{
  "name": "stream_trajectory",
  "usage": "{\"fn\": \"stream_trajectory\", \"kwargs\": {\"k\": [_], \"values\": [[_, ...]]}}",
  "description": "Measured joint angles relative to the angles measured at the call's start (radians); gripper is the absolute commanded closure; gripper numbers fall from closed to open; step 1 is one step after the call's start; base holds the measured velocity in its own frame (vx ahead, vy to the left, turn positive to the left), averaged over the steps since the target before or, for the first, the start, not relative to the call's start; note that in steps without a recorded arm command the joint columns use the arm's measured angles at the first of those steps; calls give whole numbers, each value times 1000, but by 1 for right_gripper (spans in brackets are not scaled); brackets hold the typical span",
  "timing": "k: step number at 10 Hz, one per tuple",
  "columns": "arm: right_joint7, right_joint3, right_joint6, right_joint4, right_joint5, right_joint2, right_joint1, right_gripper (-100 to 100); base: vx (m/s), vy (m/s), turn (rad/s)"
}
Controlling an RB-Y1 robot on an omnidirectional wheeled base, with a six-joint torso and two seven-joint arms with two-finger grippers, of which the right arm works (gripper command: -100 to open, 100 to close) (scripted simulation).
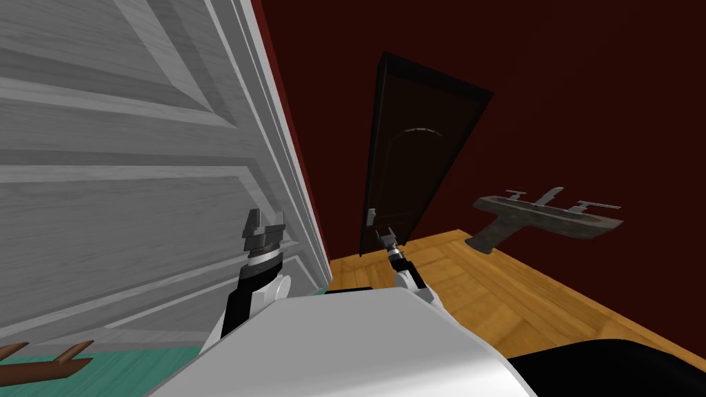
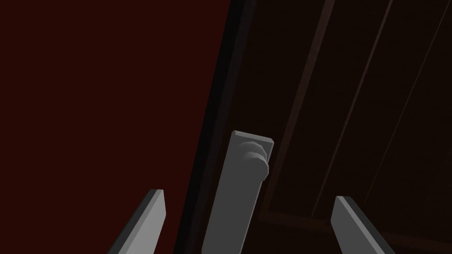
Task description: Pull the door open
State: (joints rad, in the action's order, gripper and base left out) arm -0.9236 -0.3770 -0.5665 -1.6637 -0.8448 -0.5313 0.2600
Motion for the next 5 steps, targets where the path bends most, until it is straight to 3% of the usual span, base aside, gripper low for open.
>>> {"fn": "stream_trajectory", "kwargs": {"k": [5], "values": [[-97, -45, -8, 69, -77, -53, -21, -100, 74, -53, 89]]}}
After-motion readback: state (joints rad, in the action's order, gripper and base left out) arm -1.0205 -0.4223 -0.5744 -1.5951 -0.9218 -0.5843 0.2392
